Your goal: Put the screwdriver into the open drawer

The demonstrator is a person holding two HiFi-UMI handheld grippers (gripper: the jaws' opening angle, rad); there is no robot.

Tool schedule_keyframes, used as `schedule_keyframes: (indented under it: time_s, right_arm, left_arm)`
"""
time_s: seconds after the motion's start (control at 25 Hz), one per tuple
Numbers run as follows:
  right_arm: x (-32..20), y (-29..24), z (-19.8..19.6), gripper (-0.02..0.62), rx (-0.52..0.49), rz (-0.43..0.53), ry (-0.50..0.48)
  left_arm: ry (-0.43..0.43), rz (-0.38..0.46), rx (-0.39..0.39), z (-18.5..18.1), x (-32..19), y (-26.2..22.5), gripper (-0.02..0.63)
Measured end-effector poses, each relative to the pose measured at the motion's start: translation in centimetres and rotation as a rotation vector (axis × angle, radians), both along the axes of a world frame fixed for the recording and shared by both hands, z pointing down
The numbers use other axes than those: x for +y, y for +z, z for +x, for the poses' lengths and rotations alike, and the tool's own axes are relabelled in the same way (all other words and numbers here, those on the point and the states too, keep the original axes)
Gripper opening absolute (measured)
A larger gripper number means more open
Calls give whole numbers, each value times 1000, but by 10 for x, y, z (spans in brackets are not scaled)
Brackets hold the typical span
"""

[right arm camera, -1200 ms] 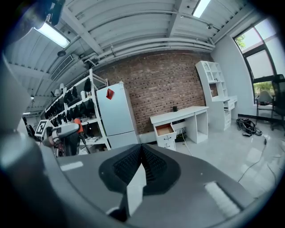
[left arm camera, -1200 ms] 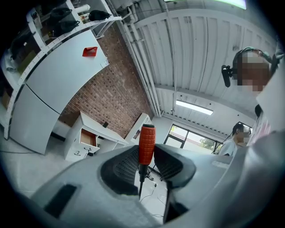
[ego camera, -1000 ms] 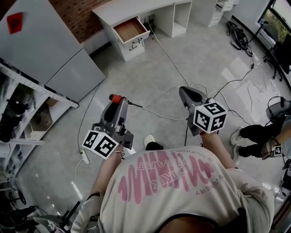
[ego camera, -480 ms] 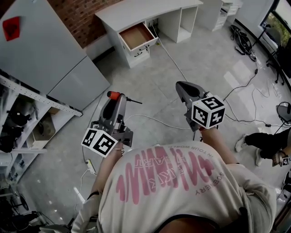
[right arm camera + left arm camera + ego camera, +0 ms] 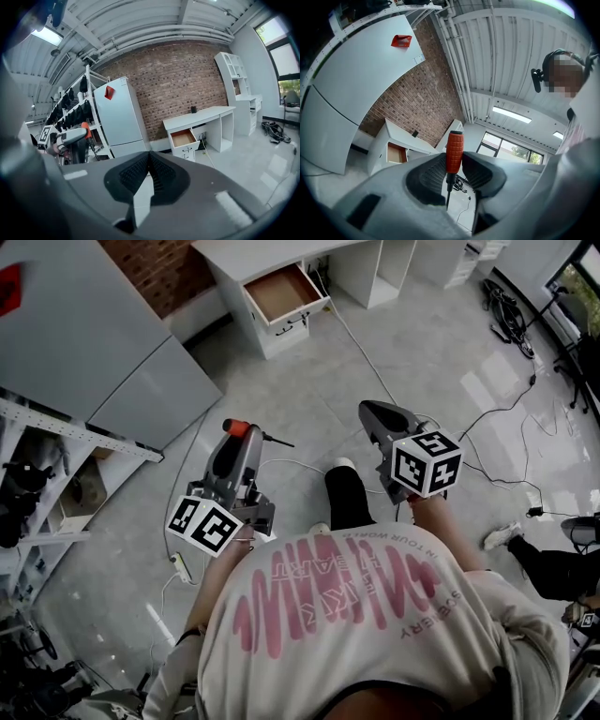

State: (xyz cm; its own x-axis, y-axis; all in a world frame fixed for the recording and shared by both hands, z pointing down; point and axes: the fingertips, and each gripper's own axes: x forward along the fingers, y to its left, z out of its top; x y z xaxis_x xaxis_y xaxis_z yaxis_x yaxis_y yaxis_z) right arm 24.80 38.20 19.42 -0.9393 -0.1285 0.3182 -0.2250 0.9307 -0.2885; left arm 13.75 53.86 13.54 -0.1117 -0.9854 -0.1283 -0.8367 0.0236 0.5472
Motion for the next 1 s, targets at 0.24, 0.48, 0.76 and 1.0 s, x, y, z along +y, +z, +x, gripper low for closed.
schedule_keyframes:
  time_s: [0.24, 0.48, 0.76, 1.0]
  right_arm:
    - [-40, 5, -25, 11, -6, -20, -19]
    - [-116, 2, -63, 11, 1, -23, -55]
    - [-188, -20, -109, 11, -10, 1, -115]
    - [-232, -33, -138, 11, -31, 44, -174]
  left_arm:
    - [-28, -6, 0, -22, -36, -1, 110]
    - [-80, 7, 17, -61, -105, -7, 110]
    - [-143, 46, 7, -100, -170, -30, 112]
    - [-184, 83, -3, -120, -215, -35, 112]
